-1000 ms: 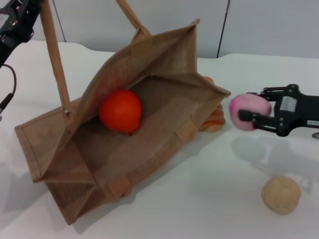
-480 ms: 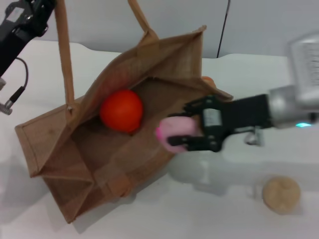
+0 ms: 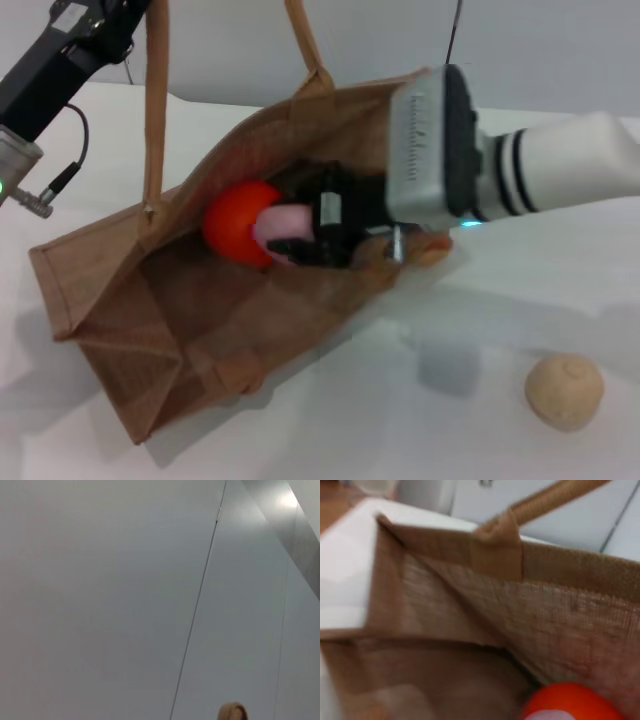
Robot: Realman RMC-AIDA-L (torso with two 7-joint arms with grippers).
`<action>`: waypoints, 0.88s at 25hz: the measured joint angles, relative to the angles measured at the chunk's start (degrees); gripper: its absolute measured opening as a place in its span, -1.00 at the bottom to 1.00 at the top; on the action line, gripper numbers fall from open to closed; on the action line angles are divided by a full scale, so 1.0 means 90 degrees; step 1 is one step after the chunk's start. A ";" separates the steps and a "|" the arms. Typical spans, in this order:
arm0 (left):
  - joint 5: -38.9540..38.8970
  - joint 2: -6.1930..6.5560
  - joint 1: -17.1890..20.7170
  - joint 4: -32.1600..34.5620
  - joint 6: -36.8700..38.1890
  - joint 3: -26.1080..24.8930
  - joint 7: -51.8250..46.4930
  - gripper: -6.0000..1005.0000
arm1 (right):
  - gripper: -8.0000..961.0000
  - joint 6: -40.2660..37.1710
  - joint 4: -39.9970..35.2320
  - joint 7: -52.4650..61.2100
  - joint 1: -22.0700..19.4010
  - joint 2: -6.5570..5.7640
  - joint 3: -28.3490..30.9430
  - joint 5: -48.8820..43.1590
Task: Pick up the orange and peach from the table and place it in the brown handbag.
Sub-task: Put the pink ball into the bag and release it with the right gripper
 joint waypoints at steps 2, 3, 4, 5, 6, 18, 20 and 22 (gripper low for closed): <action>0.0017 0.0000 -0.0022 -0.0001 0.0001 0.0000 -0.0006 -0.76 | -0.04 0.0714 0.0312 -0.0361 0.0100 0.0024 0.0388 0.0009; 0.0017 0.0000 -0.0022 -0.0001 0.0001 0.0000 -0.0006 -0.76 | -0.04 0.1005 0.0444 -0.0588 0.0113 0.0031 0.0597 0.0006; 0.0040 0.0000 -0.0044 -0.0003 0.0001 0.0000 -0.0008 -0.76 | -0.04 0.1286 0.0590 -0.0877 0.0109 0.0030 0.0868 0.0001; 0.0044 0.0000 -0.0048 -0.0004 0.0002 0.0000 -0.0009 -0.76 | -0.04 0.1446 0.0702 -0.1182 0.0086 0.0028 0.1106 -0.0009; 0.0046 0.0001 -0.0050 -0.0004 0.0002 0.0000 -0.0009 -0.76 | -0.05 0.1601 0.0806 -0.1584 0.0042 0.0025 0.1374 -0.0020; 0.0027 0.0011 0.0046 -0.0007 0.0011 -0.0055 -0.0009 -0.76 | 0.28 0.1657 0.1272 -0.4125 -0.0806 -0.0015 0.3237 -0.0036; 0.0016 0.0012 0.0053 -0.0007 0.0011 -0.0057 -0.0009 -0.76 | 0.37 0.1657 0.1277 -0.4193 -0.0874 -0.0015 0.3398 -0.0036; 0.0011 0.0012 0.0064 -0.0007 0.0011 -0.0058 -0.0009 -0.76 | 0.47 0.1654 0.1281 -0.4196 -0.0911 -0.0015 0.3460 -0.0023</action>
